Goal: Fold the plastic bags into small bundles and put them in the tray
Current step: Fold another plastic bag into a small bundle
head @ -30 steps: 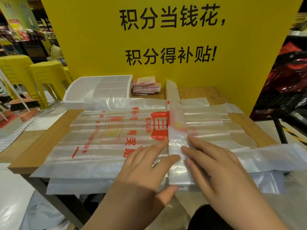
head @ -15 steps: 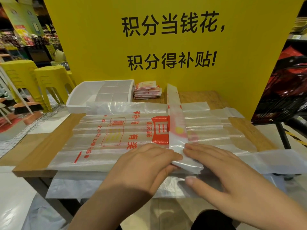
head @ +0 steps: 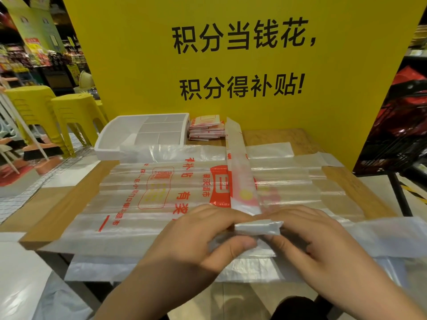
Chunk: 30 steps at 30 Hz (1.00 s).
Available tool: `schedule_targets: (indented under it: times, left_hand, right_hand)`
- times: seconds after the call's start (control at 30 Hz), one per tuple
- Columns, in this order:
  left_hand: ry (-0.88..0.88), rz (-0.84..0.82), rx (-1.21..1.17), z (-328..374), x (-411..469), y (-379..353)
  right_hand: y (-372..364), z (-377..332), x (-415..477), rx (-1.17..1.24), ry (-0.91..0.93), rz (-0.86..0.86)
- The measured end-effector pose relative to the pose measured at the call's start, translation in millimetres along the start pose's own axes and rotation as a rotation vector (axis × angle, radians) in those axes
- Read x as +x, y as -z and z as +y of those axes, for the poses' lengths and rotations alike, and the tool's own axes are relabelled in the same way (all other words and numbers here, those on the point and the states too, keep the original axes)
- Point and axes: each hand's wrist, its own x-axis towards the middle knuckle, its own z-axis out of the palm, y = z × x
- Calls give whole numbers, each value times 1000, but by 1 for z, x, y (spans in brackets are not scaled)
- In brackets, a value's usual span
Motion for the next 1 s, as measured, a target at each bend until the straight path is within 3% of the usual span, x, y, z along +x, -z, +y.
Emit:
schedule_targets:
  times: [0.13,0.37,0.7,1.0]
  left_hand:
    - [-14,-1,-22,-11,-1,2]
    - [-11,66,35,-15,-5,-8]
    - [18,82,85,-18,-8,-10]
    - [17,34,82,-13,-4,-1]
  right_hand:
    - [4,-3,1,57,29,47]
    - [-4,6,-4,177,68,-13]
    - [-13,11,-6,11,102,38]
    - [-4,4,-2,58,86,51]
